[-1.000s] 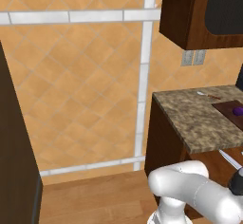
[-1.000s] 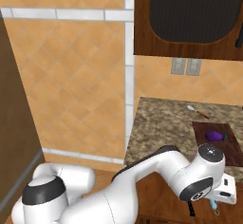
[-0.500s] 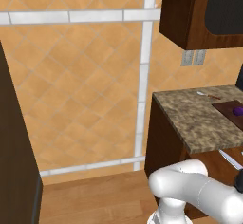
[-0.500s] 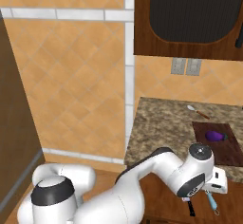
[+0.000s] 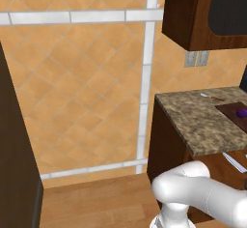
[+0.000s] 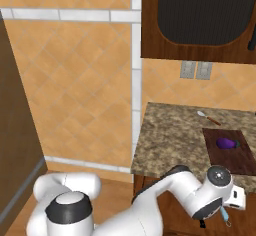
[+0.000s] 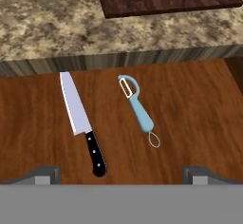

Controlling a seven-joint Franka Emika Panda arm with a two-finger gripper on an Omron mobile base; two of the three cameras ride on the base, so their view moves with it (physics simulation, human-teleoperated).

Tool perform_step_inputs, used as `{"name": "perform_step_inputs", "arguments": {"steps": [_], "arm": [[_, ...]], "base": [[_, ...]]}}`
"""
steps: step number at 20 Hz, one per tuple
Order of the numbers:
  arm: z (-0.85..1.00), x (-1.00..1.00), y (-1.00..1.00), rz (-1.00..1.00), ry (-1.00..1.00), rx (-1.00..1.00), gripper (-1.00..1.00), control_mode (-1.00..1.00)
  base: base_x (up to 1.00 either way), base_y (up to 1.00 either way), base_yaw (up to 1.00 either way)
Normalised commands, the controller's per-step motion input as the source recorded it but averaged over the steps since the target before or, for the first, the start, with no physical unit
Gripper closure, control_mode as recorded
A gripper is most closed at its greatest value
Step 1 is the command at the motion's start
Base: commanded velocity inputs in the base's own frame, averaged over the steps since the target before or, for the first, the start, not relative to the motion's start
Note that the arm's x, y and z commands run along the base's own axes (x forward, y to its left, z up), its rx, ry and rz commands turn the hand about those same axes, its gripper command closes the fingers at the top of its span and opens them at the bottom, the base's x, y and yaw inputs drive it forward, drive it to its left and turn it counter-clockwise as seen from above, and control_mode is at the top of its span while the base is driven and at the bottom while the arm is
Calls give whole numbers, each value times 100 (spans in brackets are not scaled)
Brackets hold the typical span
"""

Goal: Place the appropriate cutting tool for cutting the eggplant skin on the cutting board.

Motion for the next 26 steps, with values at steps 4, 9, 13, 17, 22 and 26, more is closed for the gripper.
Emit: {"name": "perform_step_inputs", "arguments": {"steps": [4, 9, 13, 17, 22, 26], "arm": [[-40, -4, -58, 6, -19, 0, -100, -100], [-4, 5, -8, 1, -2, 0, -100, -100], [-21, 13, -33, 0, 3, 1, -100, -100], [-29, 19, -33, 0, 13, 2, -100, -100], [-52, 43, -21, 0, 17, 0, -100, -100], [-37, 13, 0, 0, 8, -1, -100, -100]], "base": [[0, 0, 0], [0, 0, 0], [0, 0, 0], [0, 0, 0], [0, 0, 0], [0, 0, 0]]}}
